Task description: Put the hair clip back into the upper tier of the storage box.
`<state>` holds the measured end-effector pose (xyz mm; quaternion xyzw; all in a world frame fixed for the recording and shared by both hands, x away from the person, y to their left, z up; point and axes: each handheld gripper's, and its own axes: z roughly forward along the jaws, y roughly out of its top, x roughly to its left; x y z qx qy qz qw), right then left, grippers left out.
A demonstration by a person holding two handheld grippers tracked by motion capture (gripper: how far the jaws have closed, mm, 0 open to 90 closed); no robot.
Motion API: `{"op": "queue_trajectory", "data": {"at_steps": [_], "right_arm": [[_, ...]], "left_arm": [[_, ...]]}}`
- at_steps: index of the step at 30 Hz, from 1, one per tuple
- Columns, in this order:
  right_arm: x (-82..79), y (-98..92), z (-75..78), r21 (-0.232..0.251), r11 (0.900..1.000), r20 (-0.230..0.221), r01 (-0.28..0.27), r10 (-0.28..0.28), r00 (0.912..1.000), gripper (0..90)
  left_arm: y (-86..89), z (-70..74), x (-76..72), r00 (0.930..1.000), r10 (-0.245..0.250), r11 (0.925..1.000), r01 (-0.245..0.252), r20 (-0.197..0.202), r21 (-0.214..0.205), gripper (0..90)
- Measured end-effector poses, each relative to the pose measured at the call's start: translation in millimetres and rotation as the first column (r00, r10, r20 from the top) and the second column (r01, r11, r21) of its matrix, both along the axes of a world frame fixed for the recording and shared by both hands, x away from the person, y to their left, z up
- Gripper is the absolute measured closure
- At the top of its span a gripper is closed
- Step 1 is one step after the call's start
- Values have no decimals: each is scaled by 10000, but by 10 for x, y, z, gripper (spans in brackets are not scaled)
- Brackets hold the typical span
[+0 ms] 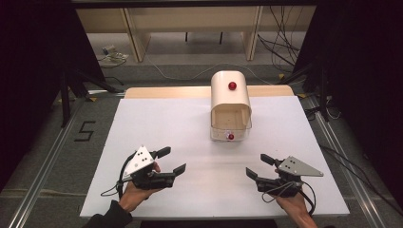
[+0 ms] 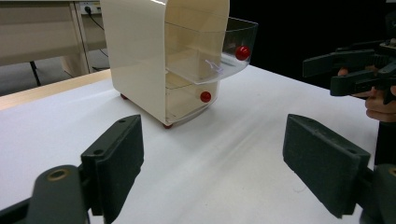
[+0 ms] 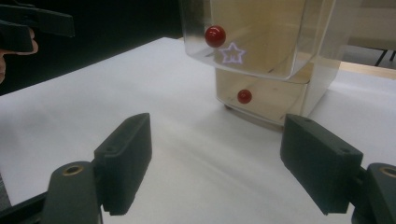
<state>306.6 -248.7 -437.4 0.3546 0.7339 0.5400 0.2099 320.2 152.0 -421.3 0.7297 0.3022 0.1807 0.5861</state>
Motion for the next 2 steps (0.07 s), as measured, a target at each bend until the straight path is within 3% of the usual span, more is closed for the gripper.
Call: {"op": "queue_trajectory", "data": {"at_steps": [2], "right_arm": [[-1, 0, -1, -1, 10000, -8, 2, -2, 10000, 258]], "left_arm": [[0, 1, 1, 10000, 2, 10000, -2, 2, -13, 202]]}}
